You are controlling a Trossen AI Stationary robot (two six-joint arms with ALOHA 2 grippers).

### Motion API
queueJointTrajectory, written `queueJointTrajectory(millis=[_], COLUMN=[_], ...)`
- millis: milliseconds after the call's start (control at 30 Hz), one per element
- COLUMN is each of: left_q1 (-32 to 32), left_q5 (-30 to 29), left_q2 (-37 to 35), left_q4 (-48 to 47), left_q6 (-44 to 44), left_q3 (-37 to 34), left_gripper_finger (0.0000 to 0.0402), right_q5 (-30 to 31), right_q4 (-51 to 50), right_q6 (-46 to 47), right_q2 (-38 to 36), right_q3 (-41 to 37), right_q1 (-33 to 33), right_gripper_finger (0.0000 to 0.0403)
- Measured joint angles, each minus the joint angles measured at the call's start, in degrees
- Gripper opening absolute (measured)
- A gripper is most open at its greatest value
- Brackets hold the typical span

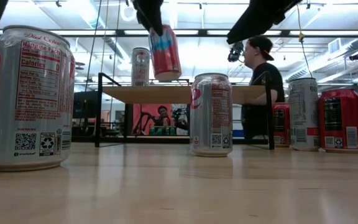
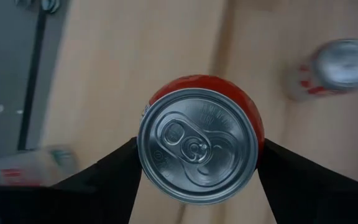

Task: Place canned beverage on shelf
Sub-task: Put the top left orange soda can on the shelf

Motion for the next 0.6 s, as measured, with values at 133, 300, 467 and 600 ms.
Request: queueJointTrajectory(millis=[133, 300, 467, 600], left_q1=[4.2, 8.7, 11.3, 11.7], left_q5=[0.0, 0.2, 2.2, 2.4], left_q2=[1.0, 1.9, 2.5, 2.6], left_q4=[1.3, 0.9, -0.1, 0.7], left_q6=[4.2, 7.6, 8.9, 10.0], left_q3=[0.9, 0.9, 1.0, 1.0], left_gripper_finger=[0.0283, 0.0283, 0.0283, 0.0291], right_q5=[-0.2, -1.6, -2.1, -2.1], right_q4=[3.2, 6.2, 6.5, 7.6], right_q6=[-0.5, -2.0, -2.2, -3.1], right_q2=[-1.7, -2.0, -2.0, -2.0], right_q3=[-2.3, -3.4, -3.5, -3.5], right_q1=[-0.2, -1.2, -1.3, -1.3], right_gripper_finger=[0.0252, 0.0252, 0.0252, 0.0252])
